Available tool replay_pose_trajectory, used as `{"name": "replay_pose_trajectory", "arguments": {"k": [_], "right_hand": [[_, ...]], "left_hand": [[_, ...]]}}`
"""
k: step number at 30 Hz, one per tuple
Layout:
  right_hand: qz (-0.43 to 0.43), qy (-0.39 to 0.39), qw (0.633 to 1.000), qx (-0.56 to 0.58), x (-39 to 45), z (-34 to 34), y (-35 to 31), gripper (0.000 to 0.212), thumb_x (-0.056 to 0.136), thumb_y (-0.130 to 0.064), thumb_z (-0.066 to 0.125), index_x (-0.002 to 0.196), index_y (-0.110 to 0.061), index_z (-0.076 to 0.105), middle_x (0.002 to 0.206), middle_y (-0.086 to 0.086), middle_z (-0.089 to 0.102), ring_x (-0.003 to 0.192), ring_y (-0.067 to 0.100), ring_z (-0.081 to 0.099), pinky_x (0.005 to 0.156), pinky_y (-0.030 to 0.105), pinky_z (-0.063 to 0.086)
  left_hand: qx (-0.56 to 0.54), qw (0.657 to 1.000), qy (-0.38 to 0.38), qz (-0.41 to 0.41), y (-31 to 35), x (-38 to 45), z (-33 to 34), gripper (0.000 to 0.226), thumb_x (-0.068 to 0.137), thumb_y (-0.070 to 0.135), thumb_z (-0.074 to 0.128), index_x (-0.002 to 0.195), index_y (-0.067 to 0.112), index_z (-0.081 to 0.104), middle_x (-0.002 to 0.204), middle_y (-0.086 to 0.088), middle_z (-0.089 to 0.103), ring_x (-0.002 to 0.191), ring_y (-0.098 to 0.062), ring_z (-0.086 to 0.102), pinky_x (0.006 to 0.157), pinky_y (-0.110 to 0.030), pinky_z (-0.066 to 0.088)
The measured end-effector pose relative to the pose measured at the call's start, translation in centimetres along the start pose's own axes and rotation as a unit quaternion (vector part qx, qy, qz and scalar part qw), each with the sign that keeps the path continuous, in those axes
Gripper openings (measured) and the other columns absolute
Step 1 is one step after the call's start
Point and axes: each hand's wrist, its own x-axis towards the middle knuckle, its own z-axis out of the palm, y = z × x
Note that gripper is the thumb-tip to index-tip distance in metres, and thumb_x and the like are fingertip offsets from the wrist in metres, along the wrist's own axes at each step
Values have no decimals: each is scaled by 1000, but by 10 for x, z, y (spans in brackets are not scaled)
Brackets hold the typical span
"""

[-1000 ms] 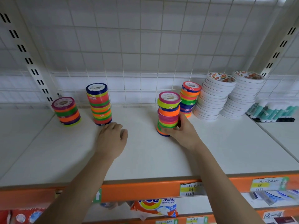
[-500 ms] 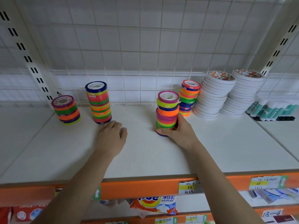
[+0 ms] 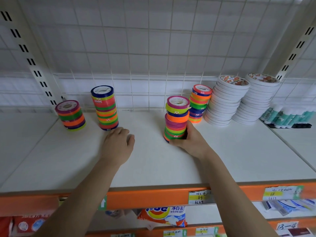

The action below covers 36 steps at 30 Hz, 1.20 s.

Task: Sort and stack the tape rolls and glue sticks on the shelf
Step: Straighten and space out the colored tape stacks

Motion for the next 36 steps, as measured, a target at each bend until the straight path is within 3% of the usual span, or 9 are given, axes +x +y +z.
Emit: {"name": "replay_pose_trajectory", "arguments": {"k": [3,7,12,19,23,28,31,34,36], "right_hand": [[0,10,1000,-3,0,0,-1,71,71,-13,80,130,-19,41,123,-4,56,112,12,54,94,26,46],[-7,19,1000,-18,-1,3,-1,69,72,-16,80,130,-18,41,118,-8,55,106,8,53,79,6,41],[-12,19,999,-35,-1,4,0,69,75,-17,77,132,-18,39,120,-10,52,106,5,50,80,5,38],[-16,5,999,-29,1,4,4,71,78,-12,74,136,-19,34,124,-9,51,113,8,50,97,24,43],[-31,33,999,-1,4,6,5,82,70,-11,81,136,-18,31,123,-5,55,110,2,56,94,22,49],[-23,152,986,-70,6,22,7,103,50,-56,83,130,-13,34,123,4,52,114,19,53,94,39,49],[-27,159,985,-68,4,24,4,88,63,-29,85,129,-8,31,124,5,51,112,20,53,94,36,49],[-29,105,994,-24,3,16,3,83,75,-6,76,137,-8,20,117,-5,49,105,10,52,80,8,46],[-35,93,995,-16,4,15,4,89,75,-3,75,141,-9,15,117,-10,46,106,7,50,76,1,43]], "left_hand": [[2,1000,6,0,0,0,0,51,83,37,28,91,1,63,95,-11,64,90,-30,57,81,-38,45],[11,1000,2,0,0,0,0,52,83,37,26,91,1,63,94,-10,65,89,-29,57,80,-38,46],[15,1000,-9,-4,0,1,0,49,83,35,28,94,2,63,97,-9,64,91,-27,56,83,-37,45],[2,1000,-3,-5,0,1,2,27,93,22,47,99,1,62,103,-11,63,97,-29,54,87,-37,42],[-2,1000,7,4,-1,0,3,40,88,29,38,95,0,64,99,-12,65,95,-31,56,85,-38,43],[0,1000,8,4,-1,1,3,40,90,29,37,95,-1,64,101,-12,64,96,-30,56,88,-38,41],[1,1000,11,7,-2,1,4,35,93,27,41,97,0,63,103,-12,64,98,-30,55,89,-37,40],[-5,1000,15,9,-1,1,4,31,93,24,43,97,0,62,103,-12,63,98,-30,54,88,-37,41],[-5,1000,19,13,-1,1,4,32,93,24,42,97,-1,62,102,-13,63,97,-31,54,88,-38,41]]}}
